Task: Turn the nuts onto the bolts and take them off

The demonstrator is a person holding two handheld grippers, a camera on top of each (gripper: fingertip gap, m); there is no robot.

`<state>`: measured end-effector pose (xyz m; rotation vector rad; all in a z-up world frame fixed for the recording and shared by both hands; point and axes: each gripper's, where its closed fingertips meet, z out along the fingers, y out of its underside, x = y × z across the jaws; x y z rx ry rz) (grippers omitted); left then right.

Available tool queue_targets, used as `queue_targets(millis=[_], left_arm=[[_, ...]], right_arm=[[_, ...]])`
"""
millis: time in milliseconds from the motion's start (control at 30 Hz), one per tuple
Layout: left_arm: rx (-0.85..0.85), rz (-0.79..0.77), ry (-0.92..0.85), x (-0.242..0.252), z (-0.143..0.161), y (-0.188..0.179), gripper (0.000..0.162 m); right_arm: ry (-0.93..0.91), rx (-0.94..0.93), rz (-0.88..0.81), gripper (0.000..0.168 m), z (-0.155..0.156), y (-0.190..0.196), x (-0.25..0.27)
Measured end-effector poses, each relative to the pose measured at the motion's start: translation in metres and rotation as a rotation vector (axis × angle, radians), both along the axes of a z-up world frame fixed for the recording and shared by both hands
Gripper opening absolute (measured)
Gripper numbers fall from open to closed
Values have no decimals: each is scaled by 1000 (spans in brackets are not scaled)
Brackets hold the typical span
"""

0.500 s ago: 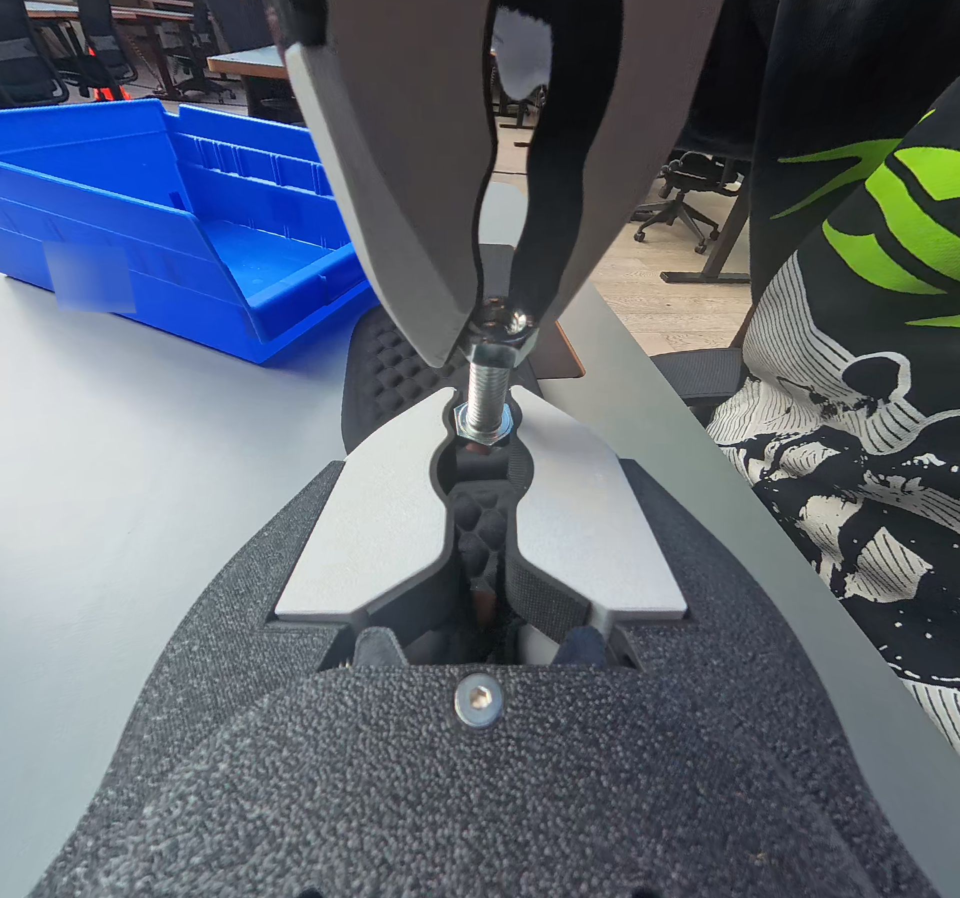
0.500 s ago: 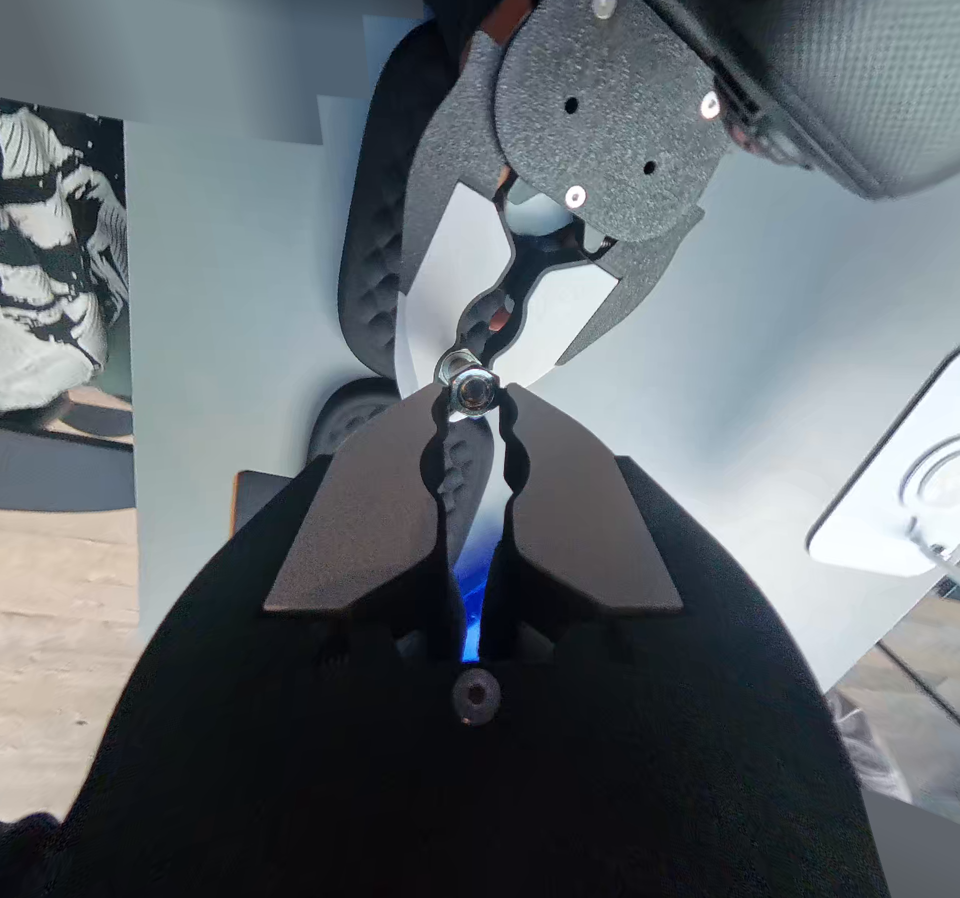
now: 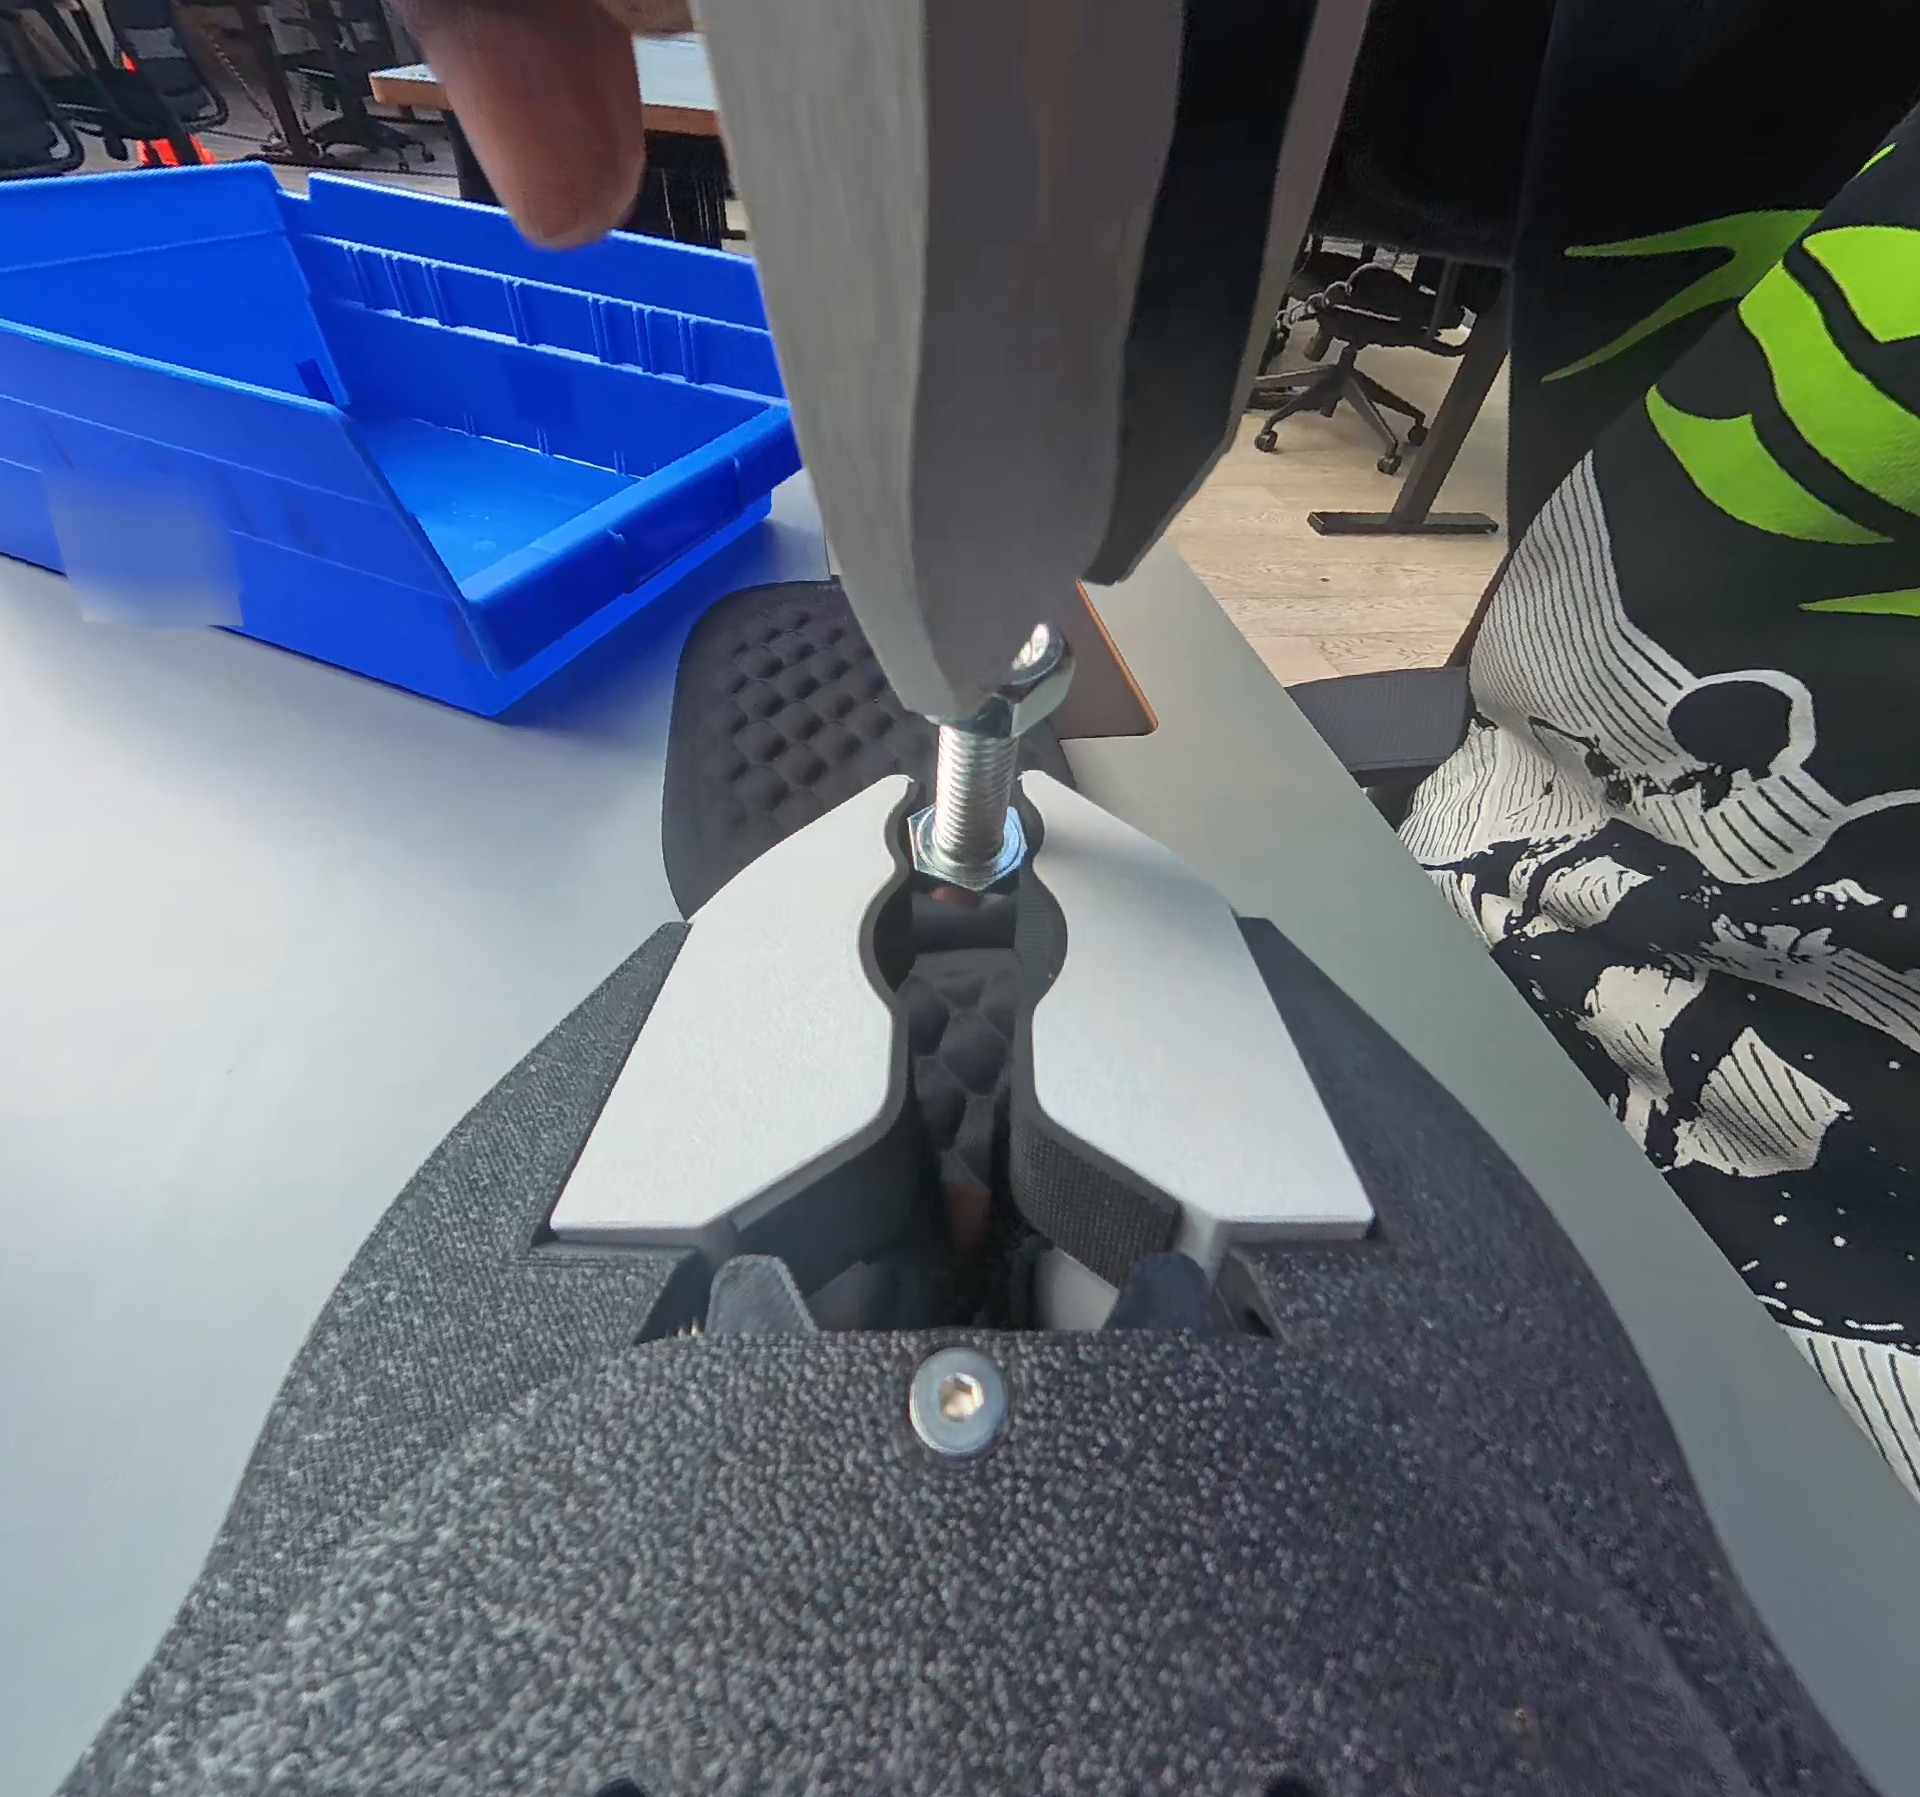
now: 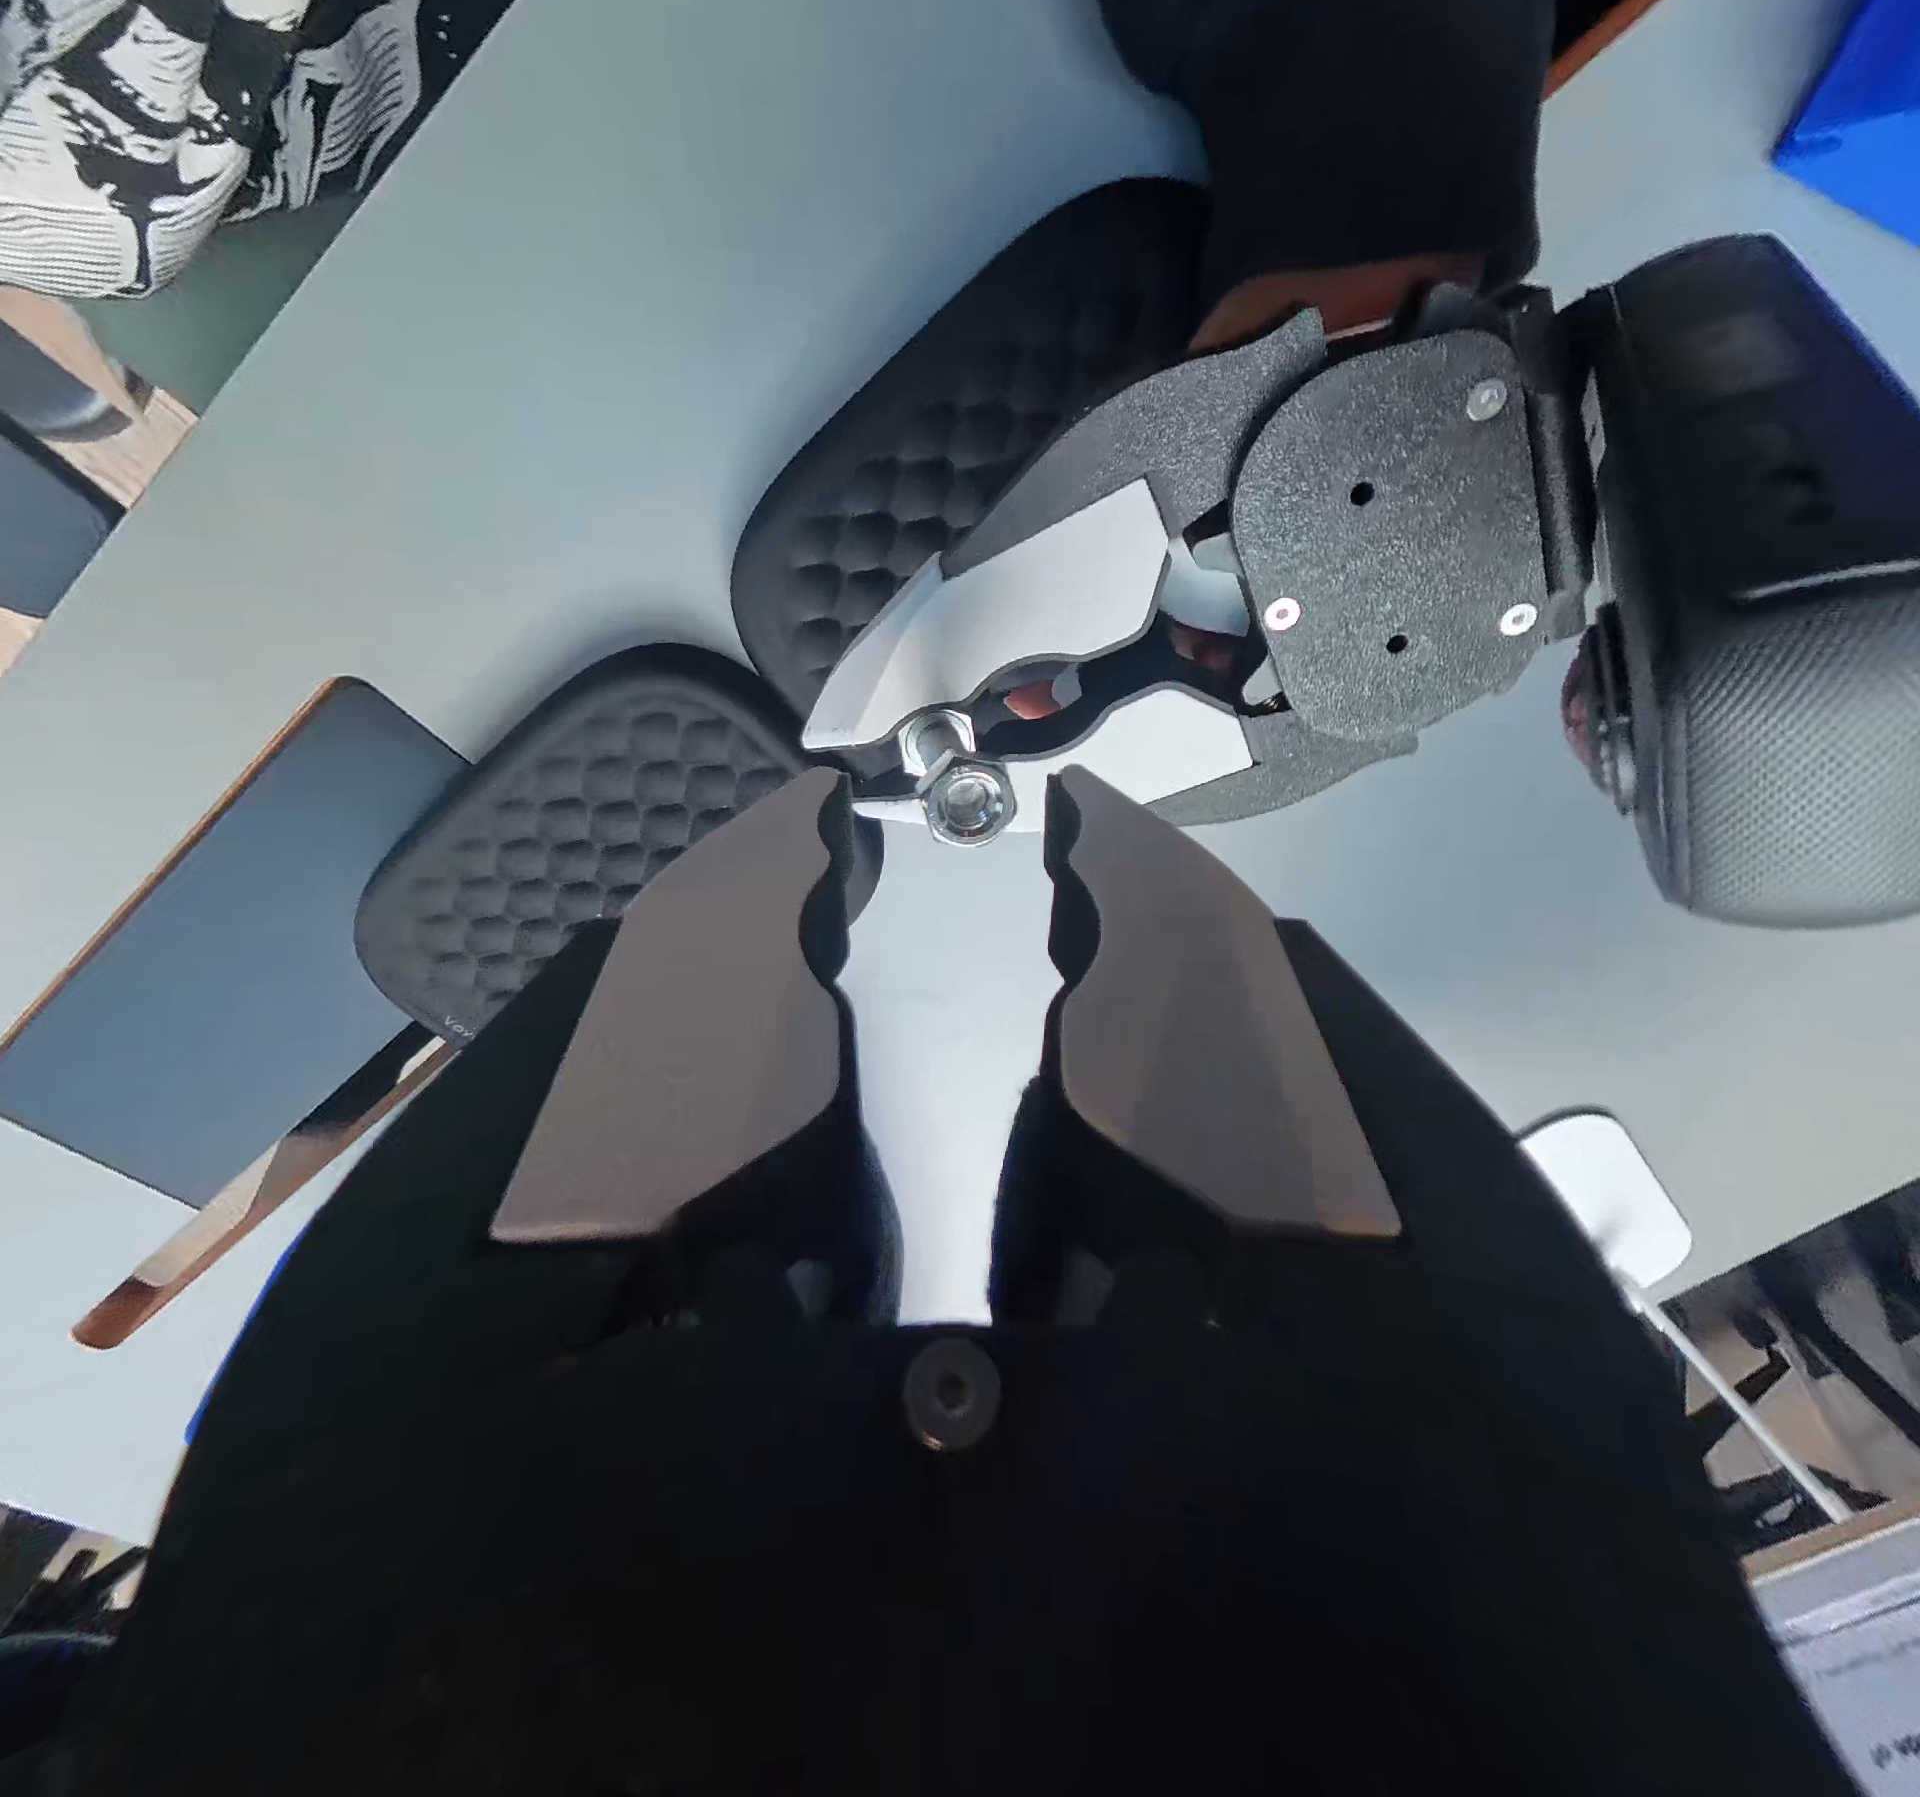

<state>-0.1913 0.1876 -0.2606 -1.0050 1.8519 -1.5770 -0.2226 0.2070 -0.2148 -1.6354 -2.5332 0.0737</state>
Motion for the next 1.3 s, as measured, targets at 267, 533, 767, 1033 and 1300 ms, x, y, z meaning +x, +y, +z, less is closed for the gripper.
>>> queue_targets(millis=[267,533,767,1033,1300], left_arm=[[-7,2,-1,0,1,1,15],[-35,35,-8,2,3,6,14],[-19,42,6,4,0,6,14],[-6,31,7,3,-1,4,14],[5,16,8,3,-1,1,15]], right_arm=[[-1,-47,57,18,-8,6,0],[35,-11,-257,18,-6,11,4],[21,-21,-542,17,-9,11,5],[-63,-27,-318,54,-5,0,1],[-35,-85,25,30,-8,4,4]])
